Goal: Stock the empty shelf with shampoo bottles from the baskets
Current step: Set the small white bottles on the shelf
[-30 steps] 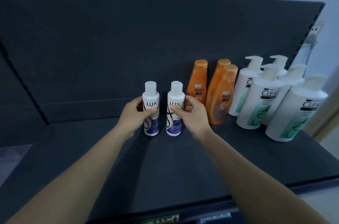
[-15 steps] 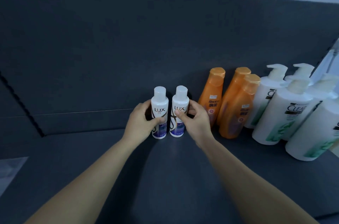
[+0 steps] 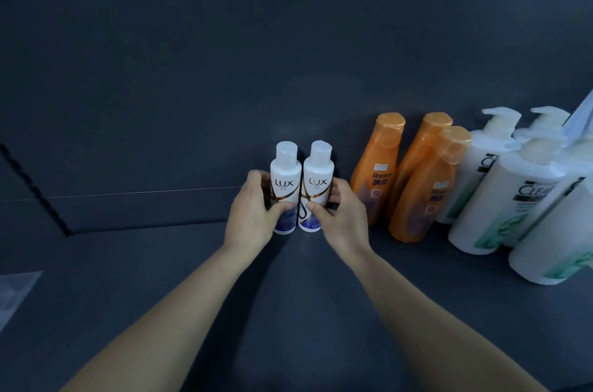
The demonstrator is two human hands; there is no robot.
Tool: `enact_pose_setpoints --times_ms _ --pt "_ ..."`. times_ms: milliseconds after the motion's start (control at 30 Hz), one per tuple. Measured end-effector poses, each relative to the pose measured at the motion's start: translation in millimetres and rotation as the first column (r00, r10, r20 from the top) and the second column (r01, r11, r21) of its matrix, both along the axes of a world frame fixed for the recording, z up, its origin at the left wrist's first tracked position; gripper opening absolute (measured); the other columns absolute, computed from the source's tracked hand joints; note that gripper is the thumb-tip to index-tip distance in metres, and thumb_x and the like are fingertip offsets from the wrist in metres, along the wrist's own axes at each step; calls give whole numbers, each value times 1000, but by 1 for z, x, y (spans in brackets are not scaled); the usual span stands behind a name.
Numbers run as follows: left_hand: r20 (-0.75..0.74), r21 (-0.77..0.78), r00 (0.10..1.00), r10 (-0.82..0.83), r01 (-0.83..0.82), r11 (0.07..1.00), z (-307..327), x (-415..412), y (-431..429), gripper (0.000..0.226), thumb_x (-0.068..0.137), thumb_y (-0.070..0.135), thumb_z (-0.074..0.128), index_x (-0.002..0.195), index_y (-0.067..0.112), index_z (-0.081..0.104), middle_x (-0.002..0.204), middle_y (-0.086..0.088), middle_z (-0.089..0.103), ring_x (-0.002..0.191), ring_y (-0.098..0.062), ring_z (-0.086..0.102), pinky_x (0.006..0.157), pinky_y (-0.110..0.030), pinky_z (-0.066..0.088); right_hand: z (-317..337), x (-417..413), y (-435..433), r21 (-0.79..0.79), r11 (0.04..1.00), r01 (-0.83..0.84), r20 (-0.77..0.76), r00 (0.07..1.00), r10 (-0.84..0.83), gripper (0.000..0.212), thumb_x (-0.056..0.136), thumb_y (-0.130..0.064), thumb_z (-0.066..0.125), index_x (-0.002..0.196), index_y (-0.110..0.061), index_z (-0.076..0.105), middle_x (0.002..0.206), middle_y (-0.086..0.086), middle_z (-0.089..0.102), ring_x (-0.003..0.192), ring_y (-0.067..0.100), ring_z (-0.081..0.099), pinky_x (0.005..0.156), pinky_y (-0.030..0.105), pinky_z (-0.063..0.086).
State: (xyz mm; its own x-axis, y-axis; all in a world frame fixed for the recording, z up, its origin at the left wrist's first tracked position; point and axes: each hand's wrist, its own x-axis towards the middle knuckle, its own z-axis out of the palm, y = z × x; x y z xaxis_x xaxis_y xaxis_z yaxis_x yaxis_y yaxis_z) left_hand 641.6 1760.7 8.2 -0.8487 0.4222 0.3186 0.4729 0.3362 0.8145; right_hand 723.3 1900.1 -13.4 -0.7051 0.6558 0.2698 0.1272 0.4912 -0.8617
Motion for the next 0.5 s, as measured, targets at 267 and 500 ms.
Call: enact_pose_setpoints --times_ms 267,500 --pt "-37 -44 999 -29 27 999 -10 -2 0 43 77 16 76 110 23 50 110 7 61 101 -12 59 85 -33 50 -3 -2 -3 37 999 12 36 999 -13 54 85 -22 73 134 -23 50 122 -4 65 109 10 63 95 38 55" --pt "-43 -169 994 -98 90 982 -26 -1 -13 61 78 2 71 132 17 46 117 -3 53 108 -21 56 95 -39 49 -2 15 -14 102 993 64 166 983 -81 67 87 -18 71 145 -22 38 136 0 57 125 17 53 105 40 46"
